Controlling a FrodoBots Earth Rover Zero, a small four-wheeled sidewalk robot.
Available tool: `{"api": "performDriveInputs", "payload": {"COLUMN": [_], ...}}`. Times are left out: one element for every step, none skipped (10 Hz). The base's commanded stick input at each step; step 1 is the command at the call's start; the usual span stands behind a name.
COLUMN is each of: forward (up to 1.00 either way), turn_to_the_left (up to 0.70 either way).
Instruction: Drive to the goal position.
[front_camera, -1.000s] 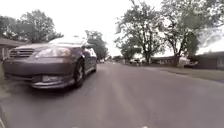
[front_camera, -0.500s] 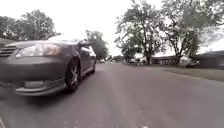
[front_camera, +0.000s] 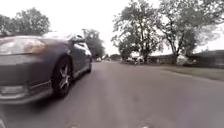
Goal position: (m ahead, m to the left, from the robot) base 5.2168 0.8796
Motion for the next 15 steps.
{"api": "performDriveInputs", "payload": {"forward": [0.7, 0.7, 0.7, 0.7, 0.7, 0.7, 0.7, 0.7, 0.7, 0.7, 0.7, 0.7, 0.7, 0.7, 0.7], "turn_to_the_left": [-0.03, -0.03, -0.03, -0.03, -0.03, -0.03, -0.03, -0.03, -0.03, -0.03, -0.03, -0.03, -0.03, -0.03, -0.03]}}
